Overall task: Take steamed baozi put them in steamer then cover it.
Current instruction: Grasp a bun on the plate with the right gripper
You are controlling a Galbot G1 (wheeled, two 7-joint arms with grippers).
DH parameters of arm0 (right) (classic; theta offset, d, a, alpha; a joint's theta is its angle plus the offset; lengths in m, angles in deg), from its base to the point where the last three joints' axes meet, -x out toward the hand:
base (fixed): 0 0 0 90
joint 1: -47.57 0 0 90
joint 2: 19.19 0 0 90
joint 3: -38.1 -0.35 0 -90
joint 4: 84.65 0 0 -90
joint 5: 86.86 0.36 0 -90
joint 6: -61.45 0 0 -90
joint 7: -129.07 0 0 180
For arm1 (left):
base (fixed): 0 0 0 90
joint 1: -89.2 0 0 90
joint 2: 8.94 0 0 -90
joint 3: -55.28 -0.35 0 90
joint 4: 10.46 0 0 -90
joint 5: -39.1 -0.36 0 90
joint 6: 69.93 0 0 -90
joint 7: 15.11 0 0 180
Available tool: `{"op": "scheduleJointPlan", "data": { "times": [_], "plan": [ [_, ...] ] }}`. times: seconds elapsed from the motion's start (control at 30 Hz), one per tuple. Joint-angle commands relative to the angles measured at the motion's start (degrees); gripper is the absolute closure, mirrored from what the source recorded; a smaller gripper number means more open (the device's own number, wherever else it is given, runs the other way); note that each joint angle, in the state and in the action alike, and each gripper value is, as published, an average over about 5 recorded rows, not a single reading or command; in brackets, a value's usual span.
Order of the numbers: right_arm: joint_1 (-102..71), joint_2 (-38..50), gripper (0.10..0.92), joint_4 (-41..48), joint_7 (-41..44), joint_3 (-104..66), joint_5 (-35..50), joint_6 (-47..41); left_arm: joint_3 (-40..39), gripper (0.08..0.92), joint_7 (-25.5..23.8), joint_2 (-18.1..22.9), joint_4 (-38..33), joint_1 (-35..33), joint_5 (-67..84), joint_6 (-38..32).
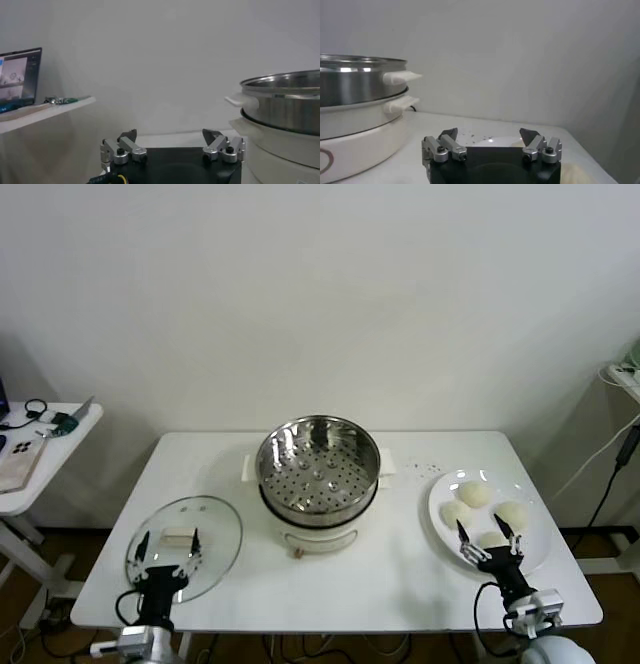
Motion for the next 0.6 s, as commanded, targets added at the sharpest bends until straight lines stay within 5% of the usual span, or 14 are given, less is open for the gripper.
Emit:
{"op": "scheduleJointPlan", "data": {
  "times": [0.03,0.37,0.6],
  "plan": [
    [3.37,3.36,0.203,-0.2,2.63,-1.24,-0.78,-3.83,-0.08,0.177,0.43,-0.09,0.03,0.0,-0.48,-0.09],
    [15.76,28.58,0.203,7.78,23.5,3.87,-8.38,-14.02,-1.74,0.177,0.91,-0.69,-0.59,-1.21,-0.85,-0.76],
    [35.79,35.49,0.203,19.04,40.86,18.65,-17.3,-12.69,-3.32,0.177,1.8,-1.02,0.6,-1.77,-0.69,-2.55]
  ]
}}
